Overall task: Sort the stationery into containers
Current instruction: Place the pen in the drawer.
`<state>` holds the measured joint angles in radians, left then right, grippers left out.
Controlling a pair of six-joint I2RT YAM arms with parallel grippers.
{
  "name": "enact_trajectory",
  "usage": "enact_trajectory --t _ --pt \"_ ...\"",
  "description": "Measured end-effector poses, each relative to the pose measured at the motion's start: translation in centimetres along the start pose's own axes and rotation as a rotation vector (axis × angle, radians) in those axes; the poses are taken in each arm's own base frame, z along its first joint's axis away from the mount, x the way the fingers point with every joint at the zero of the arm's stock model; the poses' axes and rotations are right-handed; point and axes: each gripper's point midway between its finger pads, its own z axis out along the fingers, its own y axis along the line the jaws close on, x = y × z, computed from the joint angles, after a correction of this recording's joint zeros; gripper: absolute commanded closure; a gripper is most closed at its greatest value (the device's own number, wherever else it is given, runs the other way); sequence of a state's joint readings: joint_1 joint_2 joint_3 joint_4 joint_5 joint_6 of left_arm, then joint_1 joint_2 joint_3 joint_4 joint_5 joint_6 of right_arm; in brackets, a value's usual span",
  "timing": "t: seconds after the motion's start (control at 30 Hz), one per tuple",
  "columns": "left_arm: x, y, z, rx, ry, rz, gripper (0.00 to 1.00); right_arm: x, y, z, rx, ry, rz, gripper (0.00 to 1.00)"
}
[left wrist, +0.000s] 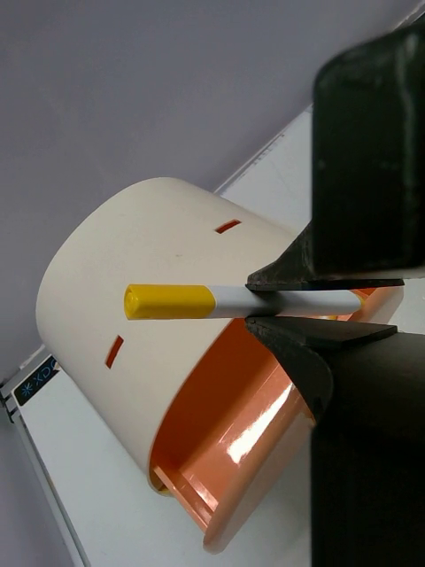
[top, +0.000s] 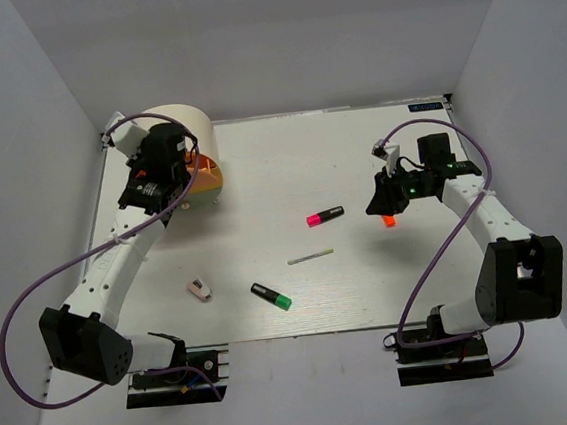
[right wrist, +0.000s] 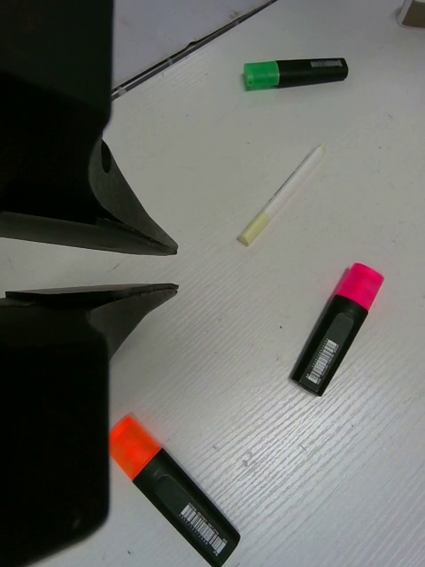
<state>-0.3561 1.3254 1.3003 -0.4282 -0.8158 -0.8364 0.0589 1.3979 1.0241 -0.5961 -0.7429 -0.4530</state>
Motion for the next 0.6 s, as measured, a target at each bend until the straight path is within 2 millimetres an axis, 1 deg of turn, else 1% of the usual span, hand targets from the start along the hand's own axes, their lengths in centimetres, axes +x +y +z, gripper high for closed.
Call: enact_trajectory --t 0.03,0.27,0.57,0.6 --pt "0.0 0.0 0.0 -0.002 -0.003 -0.001 0.98 0.0 0.0 0.0 -0.001 0.0 0.0 0.74" --pt "-0.2 0.1 0.1 -0.011 -0.013 -0.012 0.98 0.0 0.0 0.0 -0.001 0.0 0.0 0.74" --pt "1.0 0.2 1.2 -0.042 -0.012 -0.004 0.98 0.0 0.0 0.0 -0.001 0.0 0.0 0.74" --pt "1.0 0.2 1.2 -0.043 -0.013 -0.004 0.93 0.0 0.0 0.0 -0.001 0.0 0.0 0.74"
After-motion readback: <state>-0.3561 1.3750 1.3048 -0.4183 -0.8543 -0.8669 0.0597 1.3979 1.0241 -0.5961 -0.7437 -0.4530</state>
